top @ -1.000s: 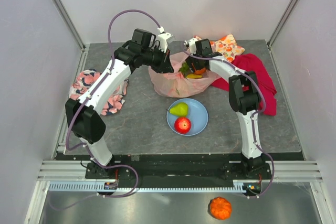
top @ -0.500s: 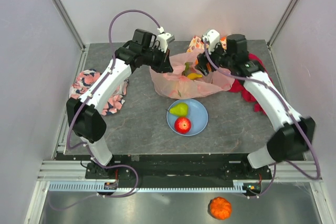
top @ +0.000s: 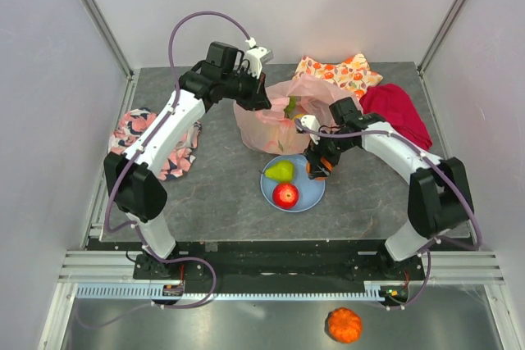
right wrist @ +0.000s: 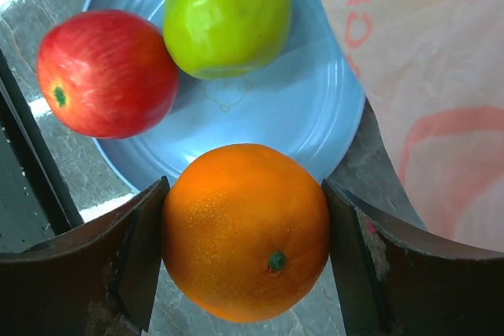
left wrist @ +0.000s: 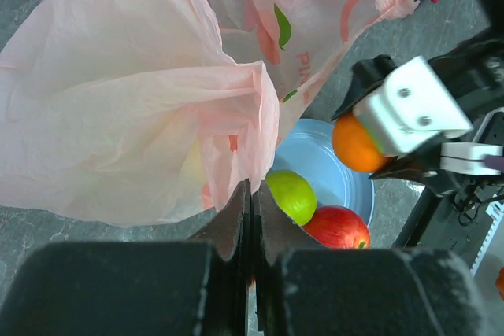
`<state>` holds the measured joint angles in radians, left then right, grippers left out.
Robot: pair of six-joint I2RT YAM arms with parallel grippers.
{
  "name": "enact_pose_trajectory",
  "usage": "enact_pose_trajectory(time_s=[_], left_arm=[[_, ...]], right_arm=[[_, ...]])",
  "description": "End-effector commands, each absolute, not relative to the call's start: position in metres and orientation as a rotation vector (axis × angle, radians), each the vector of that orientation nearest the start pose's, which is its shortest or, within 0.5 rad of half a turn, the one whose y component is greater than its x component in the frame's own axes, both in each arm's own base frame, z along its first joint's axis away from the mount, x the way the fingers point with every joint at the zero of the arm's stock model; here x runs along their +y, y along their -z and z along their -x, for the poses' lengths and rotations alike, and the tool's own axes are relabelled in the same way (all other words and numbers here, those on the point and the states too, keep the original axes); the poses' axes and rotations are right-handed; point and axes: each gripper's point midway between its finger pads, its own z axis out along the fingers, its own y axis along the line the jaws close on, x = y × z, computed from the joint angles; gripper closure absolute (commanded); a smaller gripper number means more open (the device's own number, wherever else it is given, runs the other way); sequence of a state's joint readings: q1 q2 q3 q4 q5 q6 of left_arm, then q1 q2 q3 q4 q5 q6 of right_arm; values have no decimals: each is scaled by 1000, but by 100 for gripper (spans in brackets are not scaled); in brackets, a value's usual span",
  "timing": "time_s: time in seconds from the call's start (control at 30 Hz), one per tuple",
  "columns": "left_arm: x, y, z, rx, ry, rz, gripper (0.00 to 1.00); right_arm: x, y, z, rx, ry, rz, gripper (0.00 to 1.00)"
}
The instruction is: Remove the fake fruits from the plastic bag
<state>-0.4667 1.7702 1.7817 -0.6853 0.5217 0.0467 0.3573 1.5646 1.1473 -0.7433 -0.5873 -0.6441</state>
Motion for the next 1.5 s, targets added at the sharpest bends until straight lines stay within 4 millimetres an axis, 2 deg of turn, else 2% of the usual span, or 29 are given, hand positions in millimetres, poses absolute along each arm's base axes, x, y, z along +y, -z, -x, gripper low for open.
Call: enact_pose_trajectory(time_s=[0.0,0.03,0.07,0.13,0.2,0.27,0.3,0.37,0.4,0.47,0.53,0.57,0.6,0.63,0.67,0.7,0.77,0.83,0.97,1.0,1.03,1.07,1.1,1.13,1.17,1.2,1.27,1.37,1.47], left_arm=[[-281,-279,-379,2036,770,-854,98],[-280,-279,-377,2035,768,-854,98],[-279,-277,-376,2039,763,-856,98],[-277,-276,-375,2044,758,-855,98],[-276,-275,-374,2045,750,-857,98],[-275,-274,-373,2048,749,-857,98],[-275,-272,-374,2051,749,-857,98],[-275,-274,-373,2046,748,-858,98],[-275,-274,-373,2045,749,-859,98],[-275,-274,-373,2045,745,-863,99],[-274,-272,-372,2052,747,-862,99],[-273,-272,-372,2053,745,-862,98],[-273,-269,-372,2061,746,-862,98],[-271,-267,-371,2069,745,-858,99],[-271,-265,-369,2075,746,-862,98],[-267,-259,-367,2090,746,-860,98],[-264,-246,-360,2117,744,-880,98],[-260,-245,-355,2117,740,-888,98],[-258,-246,-351,2119,741,-884,98],[-258,-248,-351,2116,742,-880,98],[-258,-250,-349,2115,746,-876,98],[-259,-252,-349,2109,749,-877,98],[-258,-253,-349,2108,747,-873,99],[-257,-254,-349,2106,742,-873,98],[-256,-255,-349,2105,738,-873,98],[-255,-254,-350,2110,734,-867,98],[-255,-250,-350,2118,732,-871,98],[-254,-249,-351,2123,731,-864,98],[-254,-249,-354,2119,718,-868,98]], right_arm=[[206,-96,-302,2107,-739,1457,38],[210,-97,-311,2092,-728,1460,38],[213,-89,-316,2102,-735,1468,38],[219,-90,-326,2082,-732,1478,38],[224,-83,-328,2090,-748,1494,37],[225,-78,-332,2090,-725,1522,28],[224,-75,-332,2096,-714,1530,16],[222,-75,-335,2106,-686,1529,3],[221,-77,-335,2105,-680,1529,2],[220,-94,-331,2079,-685,1529,2],[225,-130,-330,1995,-702,1538,2],[218,-144,-318,2002,-758,1552,2],[229,-183,-320,1909,-826,1525,2],[226,-204,-312,1908,-865,1499,2],[223,-224,-314,1906,-900,1439,2],[227,-255,-320,1843,-905,1403,2],[226,-272,-331,1851,-894,1337,2],[225,-273,-360,1847,-780,1272,5],[224,-234,-385,1850,-703,1271,14],[224,-218,-386,1878,-709,1262,16],[224,-203,-399,1900,-685,1247,19],[225,-193,-404,1925,-672,1233,25],[223,-173,-406,1975,-670,1218,28],[218,-167,-421,2002,-586,1148,32],[216,-161,-427,2014,-549,1109,36],[208,-145,-424,2054,-515,1069,37],[203,-141,-433,2041,-434,1019,37],[205,-133,-405,2051,-505,1115,36],[200,-125,-357,2071,-601,1257,33]])
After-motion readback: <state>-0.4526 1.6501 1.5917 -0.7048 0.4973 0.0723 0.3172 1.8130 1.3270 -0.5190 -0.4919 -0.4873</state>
